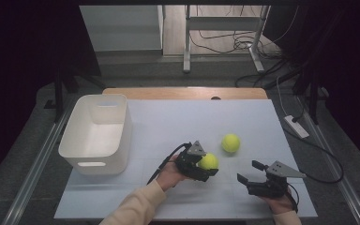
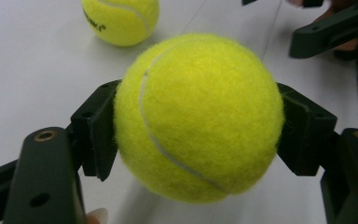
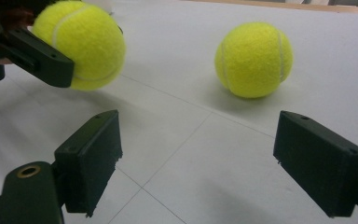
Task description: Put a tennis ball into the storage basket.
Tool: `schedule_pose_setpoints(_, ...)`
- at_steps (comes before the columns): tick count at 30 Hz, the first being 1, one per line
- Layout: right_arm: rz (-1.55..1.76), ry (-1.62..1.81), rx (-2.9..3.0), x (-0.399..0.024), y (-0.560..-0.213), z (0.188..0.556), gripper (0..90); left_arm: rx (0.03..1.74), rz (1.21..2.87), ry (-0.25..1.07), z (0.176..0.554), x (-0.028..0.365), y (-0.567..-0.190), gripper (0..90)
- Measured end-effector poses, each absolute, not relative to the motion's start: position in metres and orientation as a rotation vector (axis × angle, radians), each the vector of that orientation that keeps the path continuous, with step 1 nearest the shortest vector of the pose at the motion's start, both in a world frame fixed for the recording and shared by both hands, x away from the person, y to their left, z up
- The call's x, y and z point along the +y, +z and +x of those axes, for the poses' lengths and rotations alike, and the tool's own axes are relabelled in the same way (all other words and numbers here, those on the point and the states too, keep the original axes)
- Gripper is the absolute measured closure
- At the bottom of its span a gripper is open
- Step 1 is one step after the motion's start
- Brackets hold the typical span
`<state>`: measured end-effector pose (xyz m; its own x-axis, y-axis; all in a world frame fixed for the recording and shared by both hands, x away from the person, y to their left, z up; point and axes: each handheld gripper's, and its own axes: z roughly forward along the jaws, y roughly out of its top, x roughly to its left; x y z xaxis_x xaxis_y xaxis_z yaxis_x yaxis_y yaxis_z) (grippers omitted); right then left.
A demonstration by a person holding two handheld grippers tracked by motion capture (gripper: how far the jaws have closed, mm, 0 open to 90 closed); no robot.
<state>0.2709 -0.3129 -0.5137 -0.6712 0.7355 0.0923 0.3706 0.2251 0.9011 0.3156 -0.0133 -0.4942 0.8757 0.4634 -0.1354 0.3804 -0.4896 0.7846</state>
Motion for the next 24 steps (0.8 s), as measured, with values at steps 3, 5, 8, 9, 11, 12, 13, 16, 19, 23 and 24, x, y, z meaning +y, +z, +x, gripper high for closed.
schedule_pose_setpoints(3,1.027,1.433,2.146,-0.313,-0.514,0.271,15.1,0.606,2.157,0.142,0.316,-0.011,-0.494,26.4)
schedule_pose_setpoints(5,1.028,1.431,2.146,-0.312,-0.514,0.271,15.0,0.615,2.15,0.142,0.316,-0.008,-0.494,26.4)
schedule_pose_setpoints(8,1.029,1.428,2.146,-0.312,-0.514,0.27,15.0,0.619,2.149,0.149,0.316,-0.006,-0.494,26.4)
schedule_pose_setpoints(9,1.03,1.427,2.145,-0.312,-0.514,0.27,15.0,0.624,2.143,0.15,0.316,-0.005,-0.493,26.4)
schedule_pose_setpoints(11,1.031,1.427,2.144,-0.312,-0.514,0.271,15.0,0.627,2.138,0.15,0.316,-0.002,-0.493,26.4)
schedule_pose_setpoints(12,1.034,1.434,2.143,-0.312,-0.514,0.271,15.0,0.631,2.132,0.151,0.315,0.0,-0.492,26.4)
schedule_pose_setpoints(13,1.038,1.445,2.14,-0.312,-0.513,0.27,15.0,0.63,2.132,0.154,0.315,0.002,-0.492,26.4)
schedule_pose_setpoints(16,1.039,1.457,2.138,-0.311,-0.512,0.27,15.0,0.634,2.126,0.162,0.313,0.006,-0.491,26.4)
schedule_pose_setpoints(19,1.039,1.447,2.143,-0.312,-0.513,0.27,15.0,0.634,2.125,0.168,0.312,0.009,-0.49,26.4)
schedule_pose_setpoints(23,1.045,1.455,2.133,-0.312,-0.513,0.271,15.0,0.644,2.116,0.176,0.311,0.016,-0.487,26.4)
schedule_pose_setpoints(24,1.045,1.454,2.134,-0.312,-0.513,0.271,15.0,0.642,2.12,0.179,0.311,0.018,-0.487,26.4)
